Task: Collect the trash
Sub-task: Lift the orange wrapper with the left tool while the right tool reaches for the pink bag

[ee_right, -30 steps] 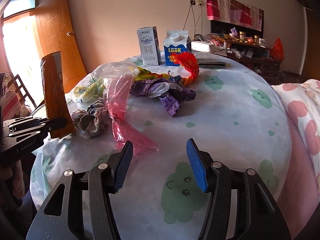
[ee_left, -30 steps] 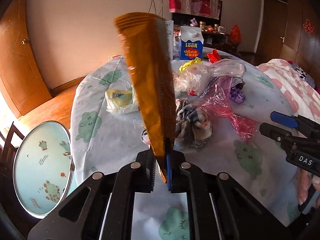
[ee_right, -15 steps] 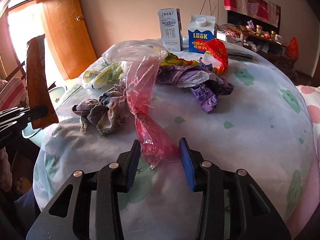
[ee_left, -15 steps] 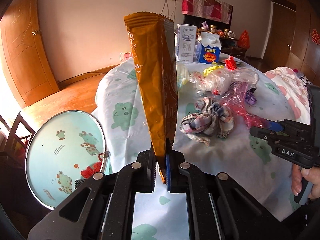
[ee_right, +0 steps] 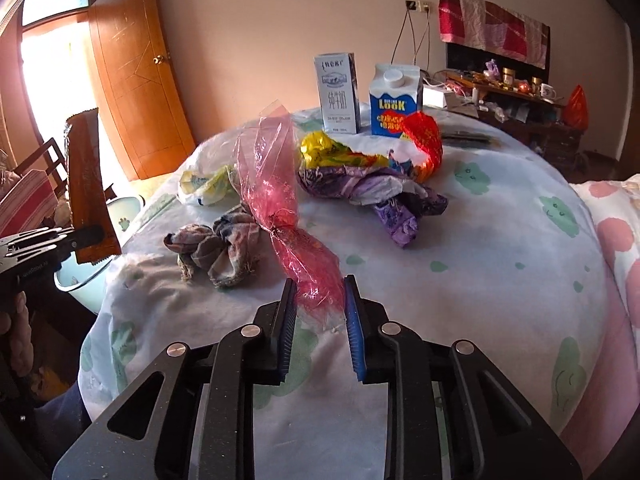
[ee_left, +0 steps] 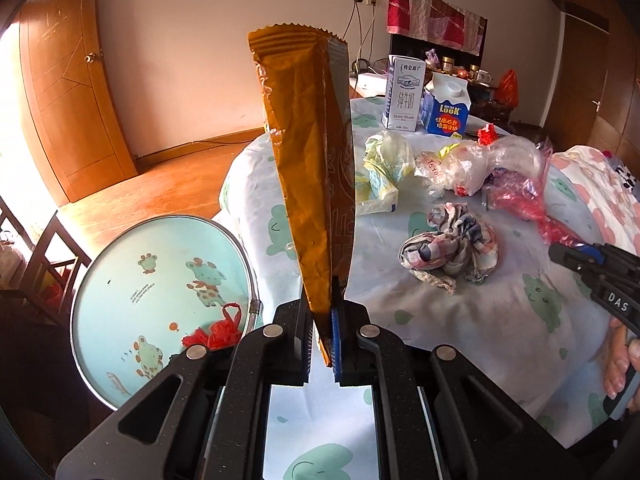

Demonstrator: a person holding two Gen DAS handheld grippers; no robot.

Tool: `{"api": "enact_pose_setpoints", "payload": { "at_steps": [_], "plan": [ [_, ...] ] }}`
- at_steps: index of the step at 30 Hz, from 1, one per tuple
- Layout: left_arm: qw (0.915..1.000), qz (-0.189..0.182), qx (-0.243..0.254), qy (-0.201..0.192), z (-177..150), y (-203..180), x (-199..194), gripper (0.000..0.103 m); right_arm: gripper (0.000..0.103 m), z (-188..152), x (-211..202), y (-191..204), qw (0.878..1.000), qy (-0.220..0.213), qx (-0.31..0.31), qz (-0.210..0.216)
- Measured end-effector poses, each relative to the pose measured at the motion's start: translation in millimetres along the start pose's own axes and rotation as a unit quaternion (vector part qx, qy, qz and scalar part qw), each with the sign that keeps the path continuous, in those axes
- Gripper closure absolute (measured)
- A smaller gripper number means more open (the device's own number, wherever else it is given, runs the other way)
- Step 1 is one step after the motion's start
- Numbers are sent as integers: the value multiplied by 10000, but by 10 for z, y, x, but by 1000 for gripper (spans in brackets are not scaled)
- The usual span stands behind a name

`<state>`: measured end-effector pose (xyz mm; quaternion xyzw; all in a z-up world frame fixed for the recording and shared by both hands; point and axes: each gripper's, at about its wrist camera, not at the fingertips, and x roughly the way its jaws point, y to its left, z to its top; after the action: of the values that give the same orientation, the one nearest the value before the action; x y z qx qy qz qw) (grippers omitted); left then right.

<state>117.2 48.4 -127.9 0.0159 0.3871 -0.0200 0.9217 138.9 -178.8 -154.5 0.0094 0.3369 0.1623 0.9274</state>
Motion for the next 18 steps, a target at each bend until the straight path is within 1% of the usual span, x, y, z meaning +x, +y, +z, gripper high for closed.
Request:
{"api": "enact_pose_setpoints", "payload": {
  "at_steps": [2, 5, 9, 12, 18],
  "plan": [
    [10000, 25, -6, 36, -18, 27, 3, 96, 79, 55, -21, 9, 10000, -89, 13, -16],
    [9999, 36, -71, 97, -42, 94, -7, 96, 79, 139, -14, 73, 9999, -119, -13, 95],
    [9995, 34, -262, 144, -56, 236, -35, 96, 79, 212, 13, 283, 9992, -138, -220, 291],
    [9993, 138, -326, 117, -64, 325, -47, 96, 79, 268, 52, 430, 9985, -184, -341, 393],
    [9990, 258, -349, 98, -71, 416, -62, 96, 79, 373, 137, 565, 9980, -216, -397, 444]
  ]
}}
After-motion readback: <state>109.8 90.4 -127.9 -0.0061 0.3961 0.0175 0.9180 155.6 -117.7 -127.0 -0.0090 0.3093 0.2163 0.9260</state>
